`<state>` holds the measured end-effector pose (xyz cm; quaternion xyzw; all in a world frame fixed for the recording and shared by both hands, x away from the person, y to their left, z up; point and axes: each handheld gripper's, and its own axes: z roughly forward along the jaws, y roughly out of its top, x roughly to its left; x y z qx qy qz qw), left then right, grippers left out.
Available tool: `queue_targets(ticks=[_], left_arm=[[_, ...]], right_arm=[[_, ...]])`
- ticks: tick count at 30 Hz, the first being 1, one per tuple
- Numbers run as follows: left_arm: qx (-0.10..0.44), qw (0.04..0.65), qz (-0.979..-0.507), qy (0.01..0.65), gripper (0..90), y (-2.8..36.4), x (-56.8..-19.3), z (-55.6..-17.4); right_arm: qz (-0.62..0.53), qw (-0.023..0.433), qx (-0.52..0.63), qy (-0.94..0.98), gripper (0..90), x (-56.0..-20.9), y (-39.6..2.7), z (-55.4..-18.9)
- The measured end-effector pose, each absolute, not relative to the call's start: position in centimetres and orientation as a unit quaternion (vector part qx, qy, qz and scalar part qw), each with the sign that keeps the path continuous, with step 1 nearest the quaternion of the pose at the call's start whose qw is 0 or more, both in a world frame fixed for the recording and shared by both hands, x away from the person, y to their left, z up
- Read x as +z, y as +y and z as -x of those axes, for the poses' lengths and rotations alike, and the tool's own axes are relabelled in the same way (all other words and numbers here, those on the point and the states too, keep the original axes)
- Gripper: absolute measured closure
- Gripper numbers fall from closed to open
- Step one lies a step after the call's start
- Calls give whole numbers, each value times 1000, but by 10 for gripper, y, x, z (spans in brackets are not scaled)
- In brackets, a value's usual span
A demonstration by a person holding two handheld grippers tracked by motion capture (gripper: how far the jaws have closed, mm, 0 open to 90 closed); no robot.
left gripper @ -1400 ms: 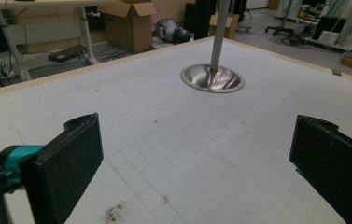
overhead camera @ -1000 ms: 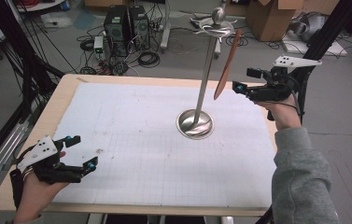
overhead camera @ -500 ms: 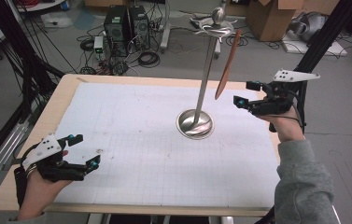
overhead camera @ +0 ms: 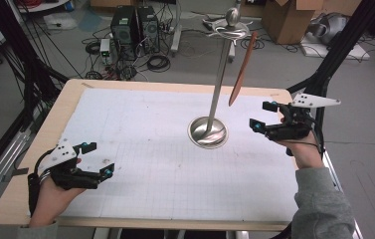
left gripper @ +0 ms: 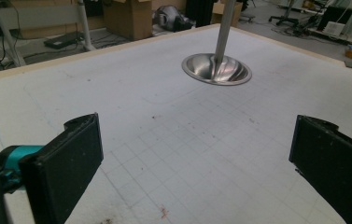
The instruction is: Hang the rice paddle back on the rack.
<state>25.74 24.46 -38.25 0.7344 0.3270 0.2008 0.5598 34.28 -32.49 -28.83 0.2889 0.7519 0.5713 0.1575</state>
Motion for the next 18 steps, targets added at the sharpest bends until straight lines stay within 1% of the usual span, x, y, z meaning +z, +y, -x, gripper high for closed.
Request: queue_targets(ticks=[8,11,18], left_arm=[[196,558,-738,324,32,240,-384,-261],[197,562,-738,319,32,240,-381,-260],[203,569,-730,320,32,245,-376,-257]], right_arm=[[-284,165,582,743,87,-299,-329,-325],[-281,151,596,737,87,-306,-330,-316],[-268,155,591,744,87,-321,-327,-302]])
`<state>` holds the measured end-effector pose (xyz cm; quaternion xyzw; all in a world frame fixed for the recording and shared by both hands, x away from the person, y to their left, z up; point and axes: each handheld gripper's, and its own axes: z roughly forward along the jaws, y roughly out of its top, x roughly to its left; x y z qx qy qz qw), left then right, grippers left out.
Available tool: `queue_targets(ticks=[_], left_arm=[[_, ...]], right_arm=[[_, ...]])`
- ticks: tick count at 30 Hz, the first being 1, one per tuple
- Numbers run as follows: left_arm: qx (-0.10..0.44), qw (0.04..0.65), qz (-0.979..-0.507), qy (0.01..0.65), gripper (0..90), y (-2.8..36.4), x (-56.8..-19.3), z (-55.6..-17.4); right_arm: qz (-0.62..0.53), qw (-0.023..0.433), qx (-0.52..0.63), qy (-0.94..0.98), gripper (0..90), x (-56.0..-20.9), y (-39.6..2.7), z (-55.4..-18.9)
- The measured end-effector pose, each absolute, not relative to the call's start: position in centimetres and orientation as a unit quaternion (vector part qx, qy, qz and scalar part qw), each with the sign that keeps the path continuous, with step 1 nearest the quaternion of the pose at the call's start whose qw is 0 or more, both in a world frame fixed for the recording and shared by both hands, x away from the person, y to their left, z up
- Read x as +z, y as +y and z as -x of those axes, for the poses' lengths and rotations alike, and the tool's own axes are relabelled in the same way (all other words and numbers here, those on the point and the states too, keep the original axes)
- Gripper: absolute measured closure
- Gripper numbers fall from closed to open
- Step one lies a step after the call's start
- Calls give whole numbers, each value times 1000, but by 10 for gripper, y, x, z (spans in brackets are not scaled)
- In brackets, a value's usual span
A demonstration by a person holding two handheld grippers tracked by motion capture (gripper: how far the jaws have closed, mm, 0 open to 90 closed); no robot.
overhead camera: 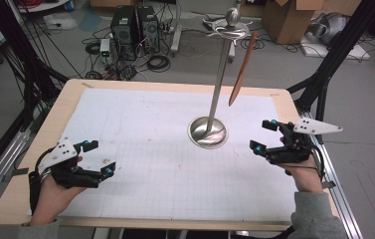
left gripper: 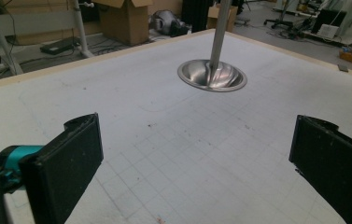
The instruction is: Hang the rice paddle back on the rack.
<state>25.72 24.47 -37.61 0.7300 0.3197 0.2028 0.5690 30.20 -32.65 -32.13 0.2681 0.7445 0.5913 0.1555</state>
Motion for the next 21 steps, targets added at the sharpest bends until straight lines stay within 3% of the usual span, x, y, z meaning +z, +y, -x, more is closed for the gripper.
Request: queue_targets(ticks=[21], left_arm=[[196,578,-733,301,32,245,-378,-257]], right_arm=[[-257,152,608,736,88,-342,-330,-272]])
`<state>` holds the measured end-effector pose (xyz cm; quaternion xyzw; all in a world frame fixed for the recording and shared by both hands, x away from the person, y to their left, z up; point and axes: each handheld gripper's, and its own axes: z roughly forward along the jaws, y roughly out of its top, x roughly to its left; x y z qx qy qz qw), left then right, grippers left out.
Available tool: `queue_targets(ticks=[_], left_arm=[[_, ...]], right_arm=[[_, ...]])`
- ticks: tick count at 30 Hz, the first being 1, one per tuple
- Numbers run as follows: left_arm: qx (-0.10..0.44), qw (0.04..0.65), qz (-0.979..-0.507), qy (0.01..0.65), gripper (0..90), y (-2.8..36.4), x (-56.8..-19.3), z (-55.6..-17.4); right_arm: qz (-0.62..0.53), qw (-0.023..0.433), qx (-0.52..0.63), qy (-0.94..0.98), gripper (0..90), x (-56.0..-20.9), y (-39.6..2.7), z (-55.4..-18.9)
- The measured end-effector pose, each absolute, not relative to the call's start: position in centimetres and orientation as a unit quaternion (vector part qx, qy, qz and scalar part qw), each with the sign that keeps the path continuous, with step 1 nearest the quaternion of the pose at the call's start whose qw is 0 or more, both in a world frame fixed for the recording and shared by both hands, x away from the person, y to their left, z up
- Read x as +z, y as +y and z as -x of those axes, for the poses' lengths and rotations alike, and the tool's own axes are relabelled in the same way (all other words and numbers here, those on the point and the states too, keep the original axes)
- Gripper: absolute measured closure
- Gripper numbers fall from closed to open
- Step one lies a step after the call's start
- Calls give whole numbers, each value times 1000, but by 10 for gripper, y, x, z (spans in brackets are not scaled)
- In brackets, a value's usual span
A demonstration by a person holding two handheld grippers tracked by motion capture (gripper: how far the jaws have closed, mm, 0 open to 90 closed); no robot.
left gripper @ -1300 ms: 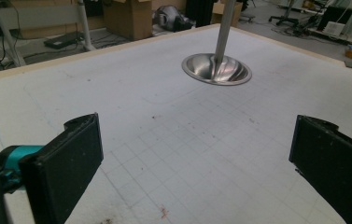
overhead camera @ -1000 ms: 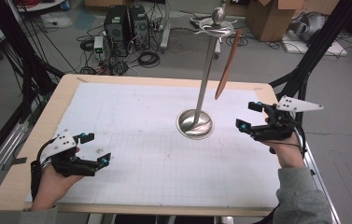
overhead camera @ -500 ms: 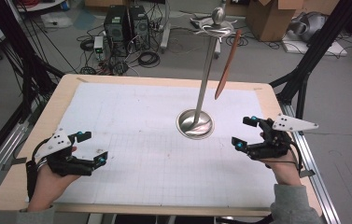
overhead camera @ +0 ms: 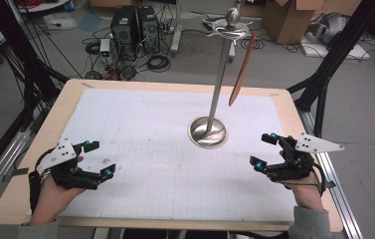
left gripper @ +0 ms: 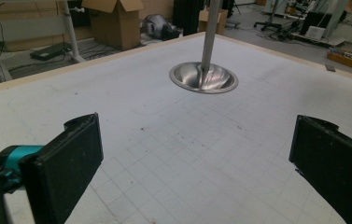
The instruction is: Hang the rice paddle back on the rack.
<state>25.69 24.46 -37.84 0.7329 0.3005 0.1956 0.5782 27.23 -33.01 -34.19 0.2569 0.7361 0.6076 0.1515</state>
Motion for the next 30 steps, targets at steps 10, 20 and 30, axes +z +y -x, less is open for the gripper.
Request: queue_targets(ticks=[10,20,30], left_arm=[[196,575,-733,307,32,247,-380,-258],[183,587,-724,313,32,252,-379,-257],[199,592,-713,319,32,260,-376,-255]], right_arm=[[-258,154,592,748,88,-354,-338,-261],[-253,141,602,744,88,-364,-347,-256],[-267,167,603,733,88,-373,-357,-255]])
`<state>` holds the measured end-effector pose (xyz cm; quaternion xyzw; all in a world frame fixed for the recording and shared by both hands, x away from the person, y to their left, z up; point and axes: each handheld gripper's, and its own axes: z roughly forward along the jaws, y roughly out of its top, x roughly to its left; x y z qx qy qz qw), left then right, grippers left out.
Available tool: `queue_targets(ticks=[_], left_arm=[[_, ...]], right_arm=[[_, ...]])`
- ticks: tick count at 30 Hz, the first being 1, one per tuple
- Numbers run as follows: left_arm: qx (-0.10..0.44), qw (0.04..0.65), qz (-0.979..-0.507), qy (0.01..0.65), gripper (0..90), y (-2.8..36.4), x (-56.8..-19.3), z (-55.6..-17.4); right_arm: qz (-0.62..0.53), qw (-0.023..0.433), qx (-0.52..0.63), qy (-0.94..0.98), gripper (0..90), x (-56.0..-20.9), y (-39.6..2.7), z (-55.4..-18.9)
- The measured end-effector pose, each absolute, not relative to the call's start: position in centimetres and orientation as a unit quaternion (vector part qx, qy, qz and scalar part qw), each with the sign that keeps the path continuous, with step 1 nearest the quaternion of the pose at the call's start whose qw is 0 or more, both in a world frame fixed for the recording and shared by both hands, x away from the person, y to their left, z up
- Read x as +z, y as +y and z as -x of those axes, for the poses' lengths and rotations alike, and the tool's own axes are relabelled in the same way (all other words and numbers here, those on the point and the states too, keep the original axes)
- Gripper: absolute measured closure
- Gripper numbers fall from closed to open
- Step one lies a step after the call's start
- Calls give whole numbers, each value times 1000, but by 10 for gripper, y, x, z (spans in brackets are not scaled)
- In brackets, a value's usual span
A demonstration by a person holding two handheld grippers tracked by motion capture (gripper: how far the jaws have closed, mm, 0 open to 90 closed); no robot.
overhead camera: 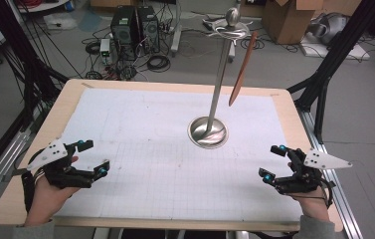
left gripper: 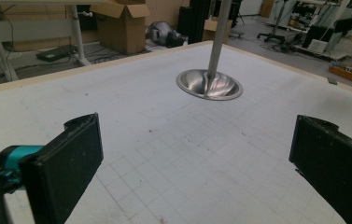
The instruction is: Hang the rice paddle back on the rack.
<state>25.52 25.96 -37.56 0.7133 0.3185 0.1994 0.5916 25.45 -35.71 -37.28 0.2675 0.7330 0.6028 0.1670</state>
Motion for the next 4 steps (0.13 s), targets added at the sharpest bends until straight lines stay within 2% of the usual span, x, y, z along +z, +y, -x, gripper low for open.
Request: queue_targets(ticks=[4], left_arm=[[208,589,-711,322,32,261,-375,-254]], right_arm=[[-272,173,610,724,88,-374,-359,-256]])
